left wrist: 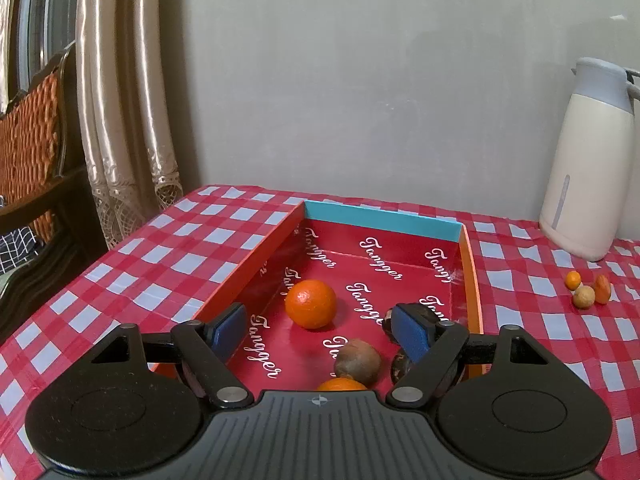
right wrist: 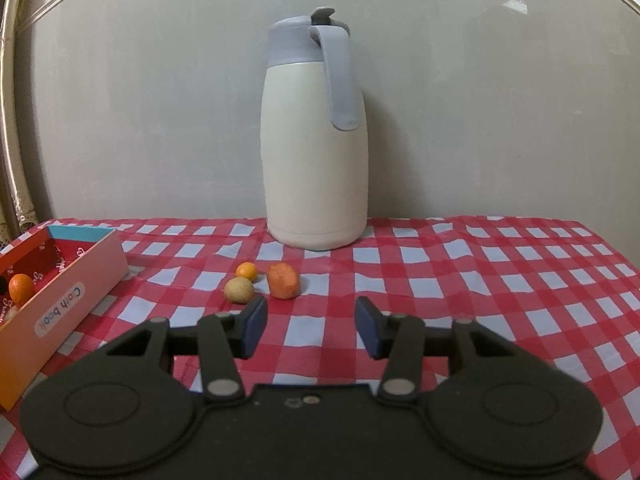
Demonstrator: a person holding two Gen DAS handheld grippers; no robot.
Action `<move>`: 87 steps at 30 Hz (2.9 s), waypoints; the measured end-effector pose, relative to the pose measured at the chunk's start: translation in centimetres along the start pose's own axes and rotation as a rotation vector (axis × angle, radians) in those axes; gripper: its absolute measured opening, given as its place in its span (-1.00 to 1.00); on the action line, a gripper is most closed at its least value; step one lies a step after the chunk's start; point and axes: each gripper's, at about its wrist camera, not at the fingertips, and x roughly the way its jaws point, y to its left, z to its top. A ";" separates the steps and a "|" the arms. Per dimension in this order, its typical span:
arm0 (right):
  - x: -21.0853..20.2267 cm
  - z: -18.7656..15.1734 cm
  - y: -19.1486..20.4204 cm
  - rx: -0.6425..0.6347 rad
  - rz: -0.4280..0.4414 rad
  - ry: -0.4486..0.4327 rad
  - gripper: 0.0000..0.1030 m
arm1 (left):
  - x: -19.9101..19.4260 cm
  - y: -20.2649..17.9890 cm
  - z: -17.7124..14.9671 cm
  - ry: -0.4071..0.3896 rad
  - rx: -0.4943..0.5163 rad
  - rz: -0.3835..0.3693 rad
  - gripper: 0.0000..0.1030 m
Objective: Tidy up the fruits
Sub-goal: 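Lift the open left gripper out of the box, then reach the right gripper to the orange-red fruit and close on it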
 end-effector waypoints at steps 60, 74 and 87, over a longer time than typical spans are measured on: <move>10.6 2.8 2.8 -0.060 0.025 0.138 -0.33 | 1.3 4.5 0.7 -0.028 -0.115 0.090 0.80; 10.5 2.9 3.0 -0.072 0.024 0.138 -0.82 | 2.2 5.8 0.6 -0.003 -0.161 0.115 0.80; 11.1 2.5 3.2 -0.087 0.015 0.138 -0.60 | 2.2 6.1 0.7 -0.003 -0.165 0.119 0.80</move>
